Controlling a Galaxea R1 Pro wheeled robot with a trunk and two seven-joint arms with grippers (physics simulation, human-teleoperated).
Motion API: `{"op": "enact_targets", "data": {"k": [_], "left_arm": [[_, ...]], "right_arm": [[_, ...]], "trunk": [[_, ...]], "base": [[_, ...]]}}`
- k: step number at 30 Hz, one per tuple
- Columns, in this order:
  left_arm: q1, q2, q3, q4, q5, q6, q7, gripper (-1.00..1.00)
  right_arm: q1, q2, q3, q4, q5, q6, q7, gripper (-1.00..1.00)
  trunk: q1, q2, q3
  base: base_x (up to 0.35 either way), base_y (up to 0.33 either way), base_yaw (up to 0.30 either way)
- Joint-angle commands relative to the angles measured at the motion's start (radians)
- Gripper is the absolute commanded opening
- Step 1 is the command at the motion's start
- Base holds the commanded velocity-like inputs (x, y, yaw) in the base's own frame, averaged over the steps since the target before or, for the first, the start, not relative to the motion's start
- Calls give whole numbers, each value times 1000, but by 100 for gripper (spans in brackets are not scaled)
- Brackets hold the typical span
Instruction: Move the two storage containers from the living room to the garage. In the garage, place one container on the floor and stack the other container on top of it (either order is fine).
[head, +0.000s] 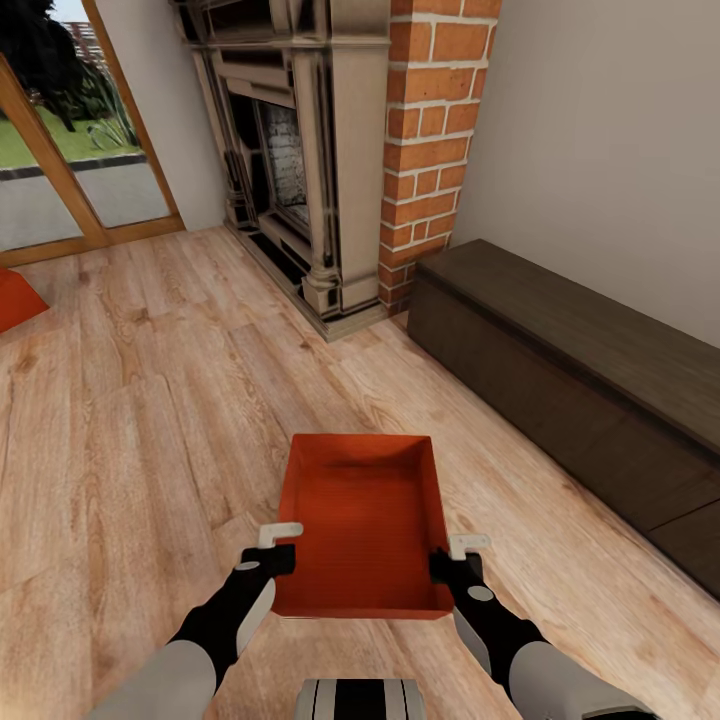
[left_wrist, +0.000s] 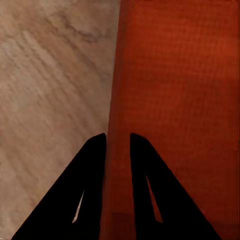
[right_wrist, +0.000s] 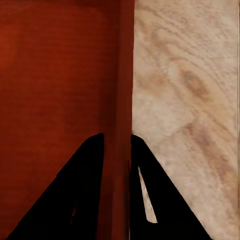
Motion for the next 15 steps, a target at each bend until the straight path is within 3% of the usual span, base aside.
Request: {"op": "enact_targets", "data": {"k": [1,15], "left_arm": [[0,2,-4,-5,-7,7,12,-100],[0,-1,-4,-9,-2,4,11,-100]], "right_arm": [[-1,0,3,2,-5,-6,-11,-100],[-1,0,5,-5,-5,-14,-11,-100]], "trunk": [[0,0,-1],[-8,14,6]], "base": [[0,0,0],[0,0,0]]}}
